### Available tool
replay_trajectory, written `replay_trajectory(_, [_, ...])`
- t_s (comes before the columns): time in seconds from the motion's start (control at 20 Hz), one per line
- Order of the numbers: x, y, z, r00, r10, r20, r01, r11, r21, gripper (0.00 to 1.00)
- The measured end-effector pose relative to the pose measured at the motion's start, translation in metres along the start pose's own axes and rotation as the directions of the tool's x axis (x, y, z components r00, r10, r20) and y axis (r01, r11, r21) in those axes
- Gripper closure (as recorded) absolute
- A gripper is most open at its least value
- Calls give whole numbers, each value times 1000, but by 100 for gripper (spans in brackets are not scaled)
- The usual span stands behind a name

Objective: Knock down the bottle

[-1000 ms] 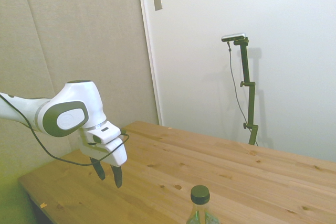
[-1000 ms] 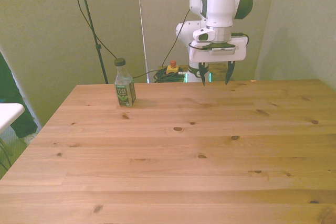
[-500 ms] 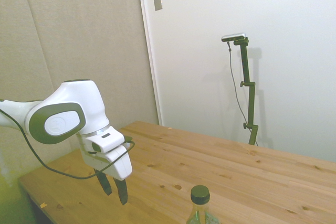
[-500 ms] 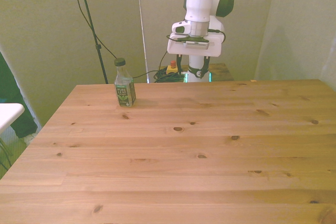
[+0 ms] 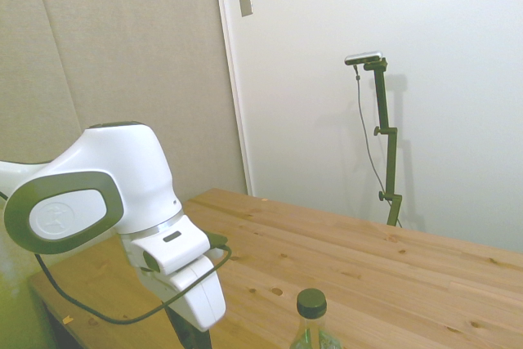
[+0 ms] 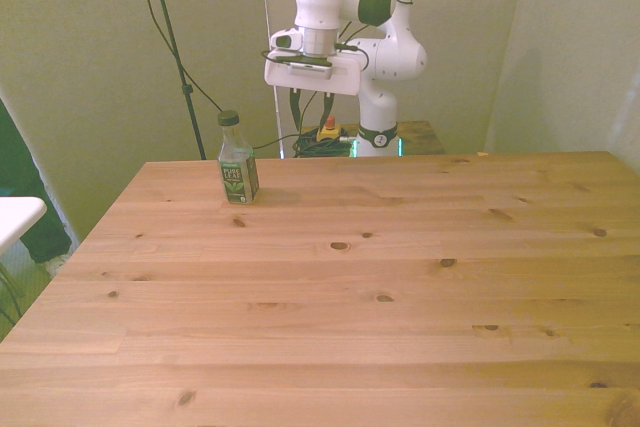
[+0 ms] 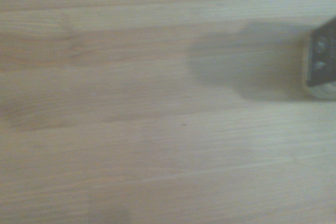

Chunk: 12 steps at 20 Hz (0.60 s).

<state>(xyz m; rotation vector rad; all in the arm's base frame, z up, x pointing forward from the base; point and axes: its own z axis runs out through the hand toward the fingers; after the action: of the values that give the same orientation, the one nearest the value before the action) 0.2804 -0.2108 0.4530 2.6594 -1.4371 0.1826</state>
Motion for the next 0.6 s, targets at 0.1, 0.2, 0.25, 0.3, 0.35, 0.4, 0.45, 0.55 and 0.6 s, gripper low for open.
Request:
replay_trajectory(0.1, [16,21,-6,1000,29,-11,-29,1000,5,100])
replay_trajectory(0.2, [33,32,-10,999,49,-22,-49,999,7,100])
replay_trajectory(0.25, [42,36,-11,998,56,-27,-56,998,6,100])
replay_trajectory(0.3, [51,38,-11,998,61,-31,-61,998,4,100])
replay_trajectory(0.35, [60,41,-10,997,65,-37,-64,998,4,100])
replay_trajectory(0.4, [69,44,-9,997,64,-39,-64,998,2,100])
replay_trajectory(0.45, [76,45,-7,997,66,-43,-66,998,0,100])
replay_trajectory(0.55, [89,44,-4,996,73,-47,-73,997,1,100])
replay_trajectory(0.6, [95,42,-4,996,79,-46,-79,997,7,100])
